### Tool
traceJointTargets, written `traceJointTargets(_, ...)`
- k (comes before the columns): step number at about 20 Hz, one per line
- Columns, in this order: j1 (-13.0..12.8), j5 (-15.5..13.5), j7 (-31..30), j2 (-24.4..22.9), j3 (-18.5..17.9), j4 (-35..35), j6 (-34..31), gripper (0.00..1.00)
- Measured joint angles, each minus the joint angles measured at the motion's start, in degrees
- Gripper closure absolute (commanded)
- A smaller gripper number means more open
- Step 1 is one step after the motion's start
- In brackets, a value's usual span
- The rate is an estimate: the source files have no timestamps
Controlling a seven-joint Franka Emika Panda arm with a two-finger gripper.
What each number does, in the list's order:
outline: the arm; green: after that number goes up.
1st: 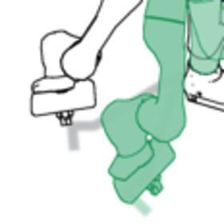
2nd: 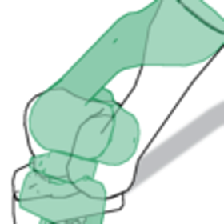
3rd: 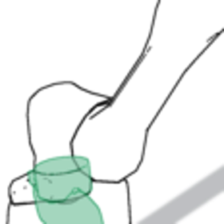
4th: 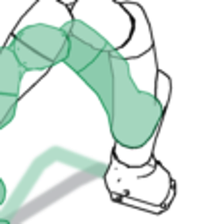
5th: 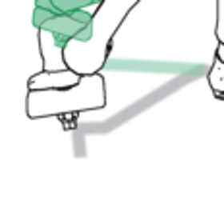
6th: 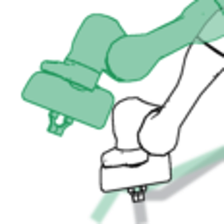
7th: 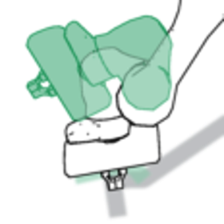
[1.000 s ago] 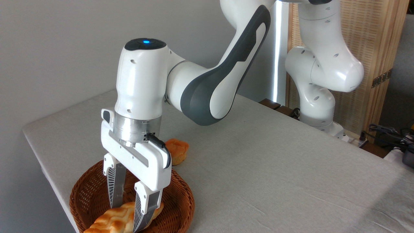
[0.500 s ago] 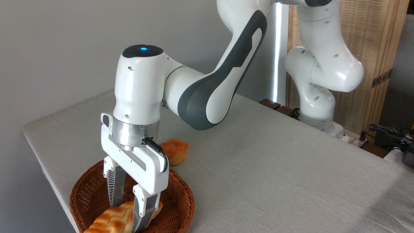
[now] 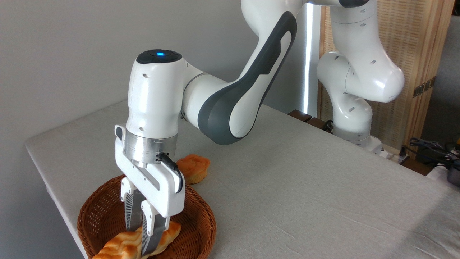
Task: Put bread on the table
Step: 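Close the gripper on the braided bread roll, then lift the braided bread out of the basket and carry it beside the bun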
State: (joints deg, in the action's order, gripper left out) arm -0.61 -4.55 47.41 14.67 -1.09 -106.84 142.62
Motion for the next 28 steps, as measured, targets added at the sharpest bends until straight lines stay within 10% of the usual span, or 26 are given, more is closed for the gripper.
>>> traceJointTargets(15,0.0,-5.1,0.0,-7.5,0.0,0.9,-1.8,0.56)
traceJointTargets(28,0.0,-5.3,0.0,-21.5,-0.1,-5.9,-31.9,0.55)
